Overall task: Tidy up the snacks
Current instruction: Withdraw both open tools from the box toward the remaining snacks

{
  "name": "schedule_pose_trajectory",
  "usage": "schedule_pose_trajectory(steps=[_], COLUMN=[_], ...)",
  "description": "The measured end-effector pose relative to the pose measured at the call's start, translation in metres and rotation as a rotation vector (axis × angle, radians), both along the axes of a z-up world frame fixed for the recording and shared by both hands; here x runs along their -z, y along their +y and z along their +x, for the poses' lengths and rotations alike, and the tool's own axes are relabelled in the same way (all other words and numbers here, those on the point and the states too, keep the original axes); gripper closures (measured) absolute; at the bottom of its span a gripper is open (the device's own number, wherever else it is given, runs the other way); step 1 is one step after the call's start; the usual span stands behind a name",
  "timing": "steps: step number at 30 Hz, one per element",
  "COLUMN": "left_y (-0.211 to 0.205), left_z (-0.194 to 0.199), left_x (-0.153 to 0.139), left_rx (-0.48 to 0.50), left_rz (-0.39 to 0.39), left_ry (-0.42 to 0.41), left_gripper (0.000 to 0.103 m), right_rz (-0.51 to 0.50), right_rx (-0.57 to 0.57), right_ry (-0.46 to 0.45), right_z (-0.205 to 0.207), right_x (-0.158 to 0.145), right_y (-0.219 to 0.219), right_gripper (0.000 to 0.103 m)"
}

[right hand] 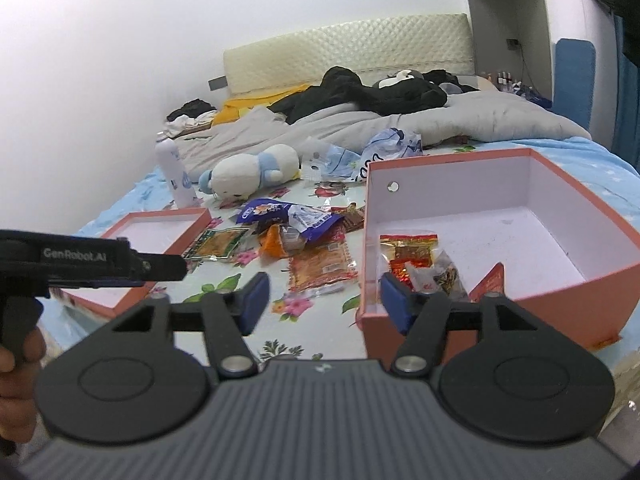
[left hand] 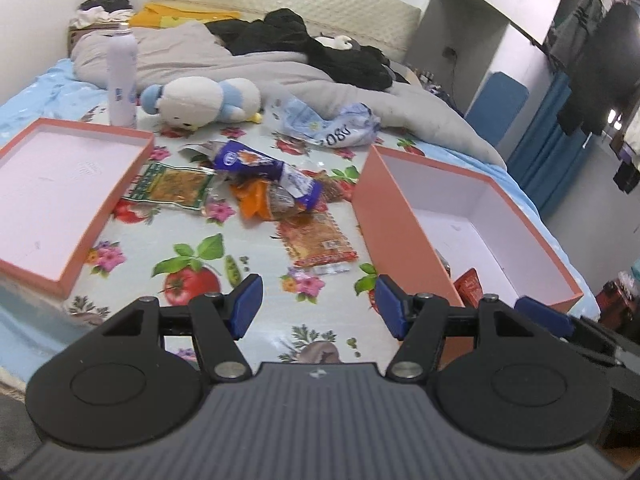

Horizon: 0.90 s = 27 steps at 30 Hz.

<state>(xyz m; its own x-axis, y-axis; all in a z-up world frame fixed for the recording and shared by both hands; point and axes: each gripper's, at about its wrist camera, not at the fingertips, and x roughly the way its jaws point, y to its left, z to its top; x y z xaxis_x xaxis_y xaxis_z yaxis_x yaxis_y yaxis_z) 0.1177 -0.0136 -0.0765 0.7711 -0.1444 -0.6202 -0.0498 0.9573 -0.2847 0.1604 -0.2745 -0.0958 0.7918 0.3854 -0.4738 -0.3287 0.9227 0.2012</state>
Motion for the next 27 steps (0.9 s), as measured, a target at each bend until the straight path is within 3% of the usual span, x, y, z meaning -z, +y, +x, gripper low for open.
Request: schedule_pose_trajectory(steps=[6,13,25,27], left_y=[0.022,0.05,0.089,0.097], left_z=[-0.021,-0.022,0.059,0.082], left_x=[-0.002,0.015,0.049,0.056], left_rx=[-0.017,-0.069,-0.111,-0.108], left_rz=[0.002,-0.017,-0.003,0.016], left_ry=[-0.022,0.019,0.1,0.125], left_gripper=[0.036,0.036,0.03,0.02], right_rz=[-0.025,-0.036,-0.085,-0.093], right_rx=[-0.022,-0.094,-0.134,-0.138], right_ry=[-0.02,0.005,0.087,0.097], right_z=[-0.017,-0.016,0.049,0.066], right_x=[-0.004,0.0,0.024,0.029], right_y=[0.018,0.047,0.087,0.095], right_gripper=[0.035,0.035,0.035,0.035])
